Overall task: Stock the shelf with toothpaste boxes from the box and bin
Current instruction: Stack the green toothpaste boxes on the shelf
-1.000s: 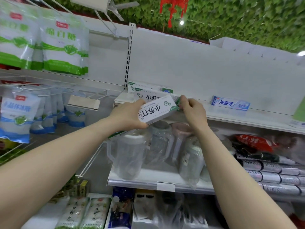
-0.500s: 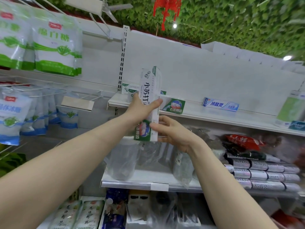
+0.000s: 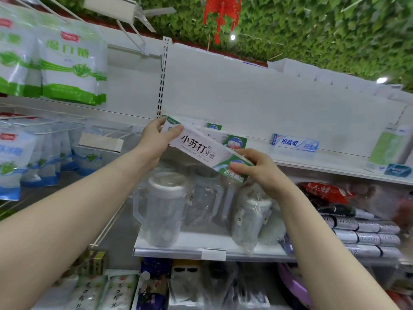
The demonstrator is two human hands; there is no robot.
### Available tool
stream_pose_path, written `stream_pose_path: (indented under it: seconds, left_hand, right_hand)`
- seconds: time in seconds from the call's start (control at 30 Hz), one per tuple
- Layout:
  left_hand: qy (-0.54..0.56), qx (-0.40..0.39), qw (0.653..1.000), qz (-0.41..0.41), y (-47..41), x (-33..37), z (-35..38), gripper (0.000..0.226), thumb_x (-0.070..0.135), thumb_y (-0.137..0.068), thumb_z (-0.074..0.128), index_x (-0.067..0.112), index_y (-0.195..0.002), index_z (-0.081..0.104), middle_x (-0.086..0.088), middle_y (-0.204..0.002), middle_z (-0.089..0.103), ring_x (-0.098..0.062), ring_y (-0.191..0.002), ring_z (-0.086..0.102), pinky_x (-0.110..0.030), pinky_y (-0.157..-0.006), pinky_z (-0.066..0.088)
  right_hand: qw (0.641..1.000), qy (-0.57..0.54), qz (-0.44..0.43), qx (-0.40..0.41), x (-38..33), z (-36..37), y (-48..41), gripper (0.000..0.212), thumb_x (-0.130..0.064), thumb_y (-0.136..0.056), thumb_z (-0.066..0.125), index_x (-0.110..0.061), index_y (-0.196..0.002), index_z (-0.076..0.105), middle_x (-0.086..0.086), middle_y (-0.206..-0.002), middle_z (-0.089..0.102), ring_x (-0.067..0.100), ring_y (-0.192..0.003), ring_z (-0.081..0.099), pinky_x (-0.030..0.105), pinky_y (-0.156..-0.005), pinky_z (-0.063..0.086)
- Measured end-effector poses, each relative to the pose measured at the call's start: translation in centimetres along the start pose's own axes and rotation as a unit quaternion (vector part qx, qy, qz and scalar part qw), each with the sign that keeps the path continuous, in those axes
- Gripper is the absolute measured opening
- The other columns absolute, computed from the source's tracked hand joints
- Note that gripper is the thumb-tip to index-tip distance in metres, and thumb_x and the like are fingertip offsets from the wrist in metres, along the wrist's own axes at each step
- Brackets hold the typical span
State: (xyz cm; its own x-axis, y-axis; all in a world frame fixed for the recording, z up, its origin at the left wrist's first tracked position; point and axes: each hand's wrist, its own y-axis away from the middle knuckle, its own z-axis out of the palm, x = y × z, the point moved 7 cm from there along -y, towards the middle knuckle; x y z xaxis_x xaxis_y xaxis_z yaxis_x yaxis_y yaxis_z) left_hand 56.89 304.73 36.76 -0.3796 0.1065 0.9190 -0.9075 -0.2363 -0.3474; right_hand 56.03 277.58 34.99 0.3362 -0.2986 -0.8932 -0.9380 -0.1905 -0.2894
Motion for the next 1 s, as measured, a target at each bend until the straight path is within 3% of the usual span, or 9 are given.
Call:
stream_pose_path:
  seconds: [0.13, 0.33, 0.43, 0.5, 0.6, 0.7, 0.83, 1.0]
  left_hand:
    - [-0.130, -0.017, 0.989, 0.064, 0.4, 0.1, 0.2, 0.035, 0.012, -0.089, 0.067, 0.017, -0.121, 0.056, -0.003, -0.113, 0.068, -0.015, -0.098, 0.065, -0.035, -0.093, 0.052]
    - [-0.312, 0.008, 0.943, 0.113, -0.6, -0.1, -0.2, 0.043, 0.026, -0.089, 0.065, 0.019, -0.130, 0.054, -0.001, -0.125, 0.064, -0.023, -0.113, 0.058, -0.044, -0.099, 0.046]
    - [-0.365, 0.017, 0.923, 0.117, -1.1, -0.3, -0.1, 0.041, 0.026, -0.091, 0.062, 0.017, -0.131, 0.053, -0.005, -0.127, 0.061, -0.027, -0.117, 0.056, -0.039, -0.098, 0.044]
    - [-0.398, 0.023, 0.910, 0.109, -1.7, -0.4, 0.0, 0.042, 0.025, -0.094, 0.058, 0.014, -0.134, 0.049, -0.009, -0.131, 0.058, -0.030, -0.120, 0.053, -0.036, -0.095, 0.040]
    - [-0.427, 0.023, 0.902, 0.061, -2.6, -1.0, 0.1, 0.047, 0.029, -0.098, 0.053, 0.008, -0.138, 0.038, -0.014, -0.136, 0.052, -0.034, -0.123, 0.049, -0.041, -0.099, 0.040]
    - [-0.430, 0.003, 0.902, 0.030, -3.4, -1.3, 0.2, 0.051, 0.032, -0.099, 0.050, 0.007, -0.140, 0.032, -0.014, -0.138, 0.050, -0.035, -0.124, 0.048, -0.042, -0.101, 0.040]
    - [-0.409, -0.013, 0.912, 0.015, -4.3, -1.7, 0.0, 0.053, 0.035, -0.098, 0.049, 0.008, -0.140, 0.030, -0.013, -0.135, 0.052, -0.032, -0.122, 0.049, -0.044, -0.104, 0.039]
    - [-0.406, 0.010, 0.913, 0.030, -4.4, -1.4, -0.5, 0.043, 0.028, -0.100, 0.048, 0.007, -0.136, 0.037, -0.012, -0.128, 0.055, -0.027, -0.111, 0.052, -0.031, -0.082, 0.036]
  right_hand:
    - [0.997, 0.011, -0.031, 0.066, -1.6, -1.8, -0.9, 0.041, -0.004, -0.079, 0.079, -0.012, -0.117, 0.064, 0.007, -0.098, 0.071, 0.008, -0.073, 0.071, 0.022, -0.063, 0.057]
    - [0.986, 0.061, -0.064, 0.144, -1.5, -2.5, -2.9, 0.056, -0.015, -0.070, 0.087, -0.023, -0.118, 0.059, -0.001, -0.107, 0.060, 0.020, -0.092, 0.069, 0.039, -0.082, 0.059]
    - [0.980, 0.061, -0.076, 0.174, -1.0, -2.4, -3.7, 0.061, -0.019, -0.067, 0.089, -0.025, -0.117, 0.054, 0.000, -0.111, 0.057, 0.021, -0.096, 0.067, 0.044, -0.085, 0.058]
    - [0.977, 0.071, -0.080, 0.187, -0.5, -2.1, -4.2, 0.063, -0.019, -0.067, 0.089, -0.024, -0.117, 0.051, 0.002, -0.112, 0.058, 0.018, -0.094, 0.065, 0.041, -0.084, 0.057]
    - [0.970, 0.089, -0.075, 0.213, 0.2, -2.1, -4.8, 0.067, -0.024, -0.069, 0.088, -0.023, -0.122, 0.048, 0.005, -0.120, 0.055, 0.016, -0.099, 0.060, 0.029, -0.086, 0.052]
    - [0.973, 0.076, -0.063, 0.207, 0.6, -2.0, -5.5, 0.077, -0.024, -0.076, 0.083, -0.022, -0.141, 0.041, -0.001, -0.126, 0.051, 0.015, -0.104, 0.057, 0.028, -0.091, 0.046]
    - [0.974, 0.096, -0.054, 0.196, 0.5, -2.1, -6.5, 0.079, -0.027, -0.079, 0.078, -0.023, -0.147, 0.037, 0.008, -0.135, 0.054, 0.020, -0.115, 0.056, 0.036, -0.105, 0.043]
    - [0.976, 0.116, -0.045, 0.180, 0.3, -1.5, -7.6, 0.076, -0.029, -0.083, 0.076, -0.020, -0.148, 0.038, 0.008, -0.137, 0.054, 0.022, -0.121, 0.053, 0.035, -0.107, 0.041]
